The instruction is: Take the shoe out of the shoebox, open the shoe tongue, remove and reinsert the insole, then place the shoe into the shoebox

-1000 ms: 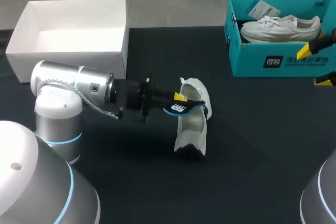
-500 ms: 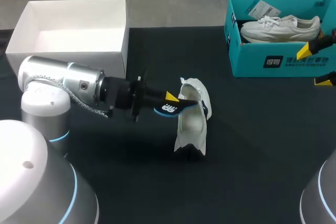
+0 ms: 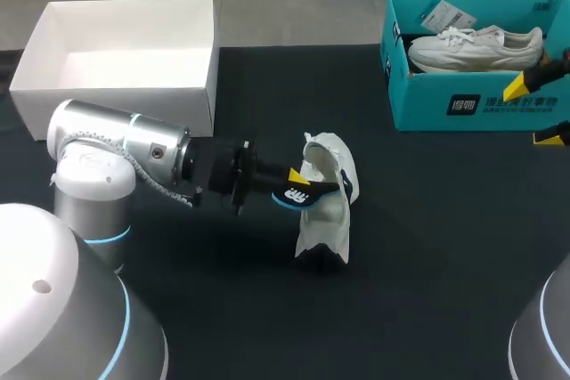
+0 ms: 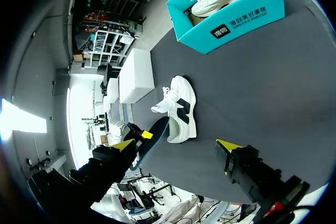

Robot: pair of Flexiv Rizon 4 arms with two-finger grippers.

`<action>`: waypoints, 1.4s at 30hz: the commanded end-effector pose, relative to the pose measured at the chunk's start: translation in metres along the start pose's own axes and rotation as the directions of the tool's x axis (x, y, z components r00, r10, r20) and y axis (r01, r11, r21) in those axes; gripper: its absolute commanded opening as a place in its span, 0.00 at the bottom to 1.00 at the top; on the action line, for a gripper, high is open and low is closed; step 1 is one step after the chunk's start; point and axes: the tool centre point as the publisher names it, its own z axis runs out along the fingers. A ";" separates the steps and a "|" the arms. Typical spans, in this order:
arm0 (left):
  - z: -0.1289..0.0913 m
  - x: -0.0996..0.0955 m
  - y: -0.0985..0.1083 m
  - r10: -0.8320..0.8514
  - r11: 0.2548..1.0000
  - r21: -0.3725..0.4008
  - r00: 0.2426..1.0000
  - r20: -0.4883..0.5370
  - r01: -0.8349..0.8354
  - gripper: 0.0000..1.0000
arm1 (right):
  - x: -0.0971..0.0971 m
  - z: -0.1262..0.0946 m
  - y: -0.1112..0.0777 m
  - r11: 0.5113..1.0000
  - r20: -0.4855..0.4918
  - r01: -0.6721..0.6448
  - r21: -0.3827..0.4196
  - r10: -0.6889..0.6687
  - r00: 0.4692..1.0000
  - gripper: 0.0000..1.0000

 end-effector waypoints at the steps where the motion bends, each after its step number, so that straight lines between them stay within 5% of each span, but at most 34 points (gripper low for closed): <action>1: 0.009 -0.003 0.007 -0.005 1.000 0.005 1.000 -0.006 0.005 0.00 | 0.000 0.000 0.000 1.000 0.003 -0.002 0.000 0.002 1.000 1.00; 15: -0.007 -0.021 -0.032 -0.030 0.998 0.054 0.997 0.068 0.026 0.00 | 0.000 0.000 0.000 1.000 0.003 -0.002 0.000 0.002 1.000 1.00; 23: 0.003 -0.015 -0.051 -0.053 0.993 0.113 0.996 0.067 0.045 0.00 | 0.000 0.000 0.000 1.000 0.003 -0.002 0.000 0.002 1.000 1.00; 42: 0.023 0.017 -0.019 -0.111 0.991 0.089 0.987 0.115 0.101 0.00 | 0.000 0.000 0.000 1.000 0.003 -0.002 0.000 0.002 1.000 1.00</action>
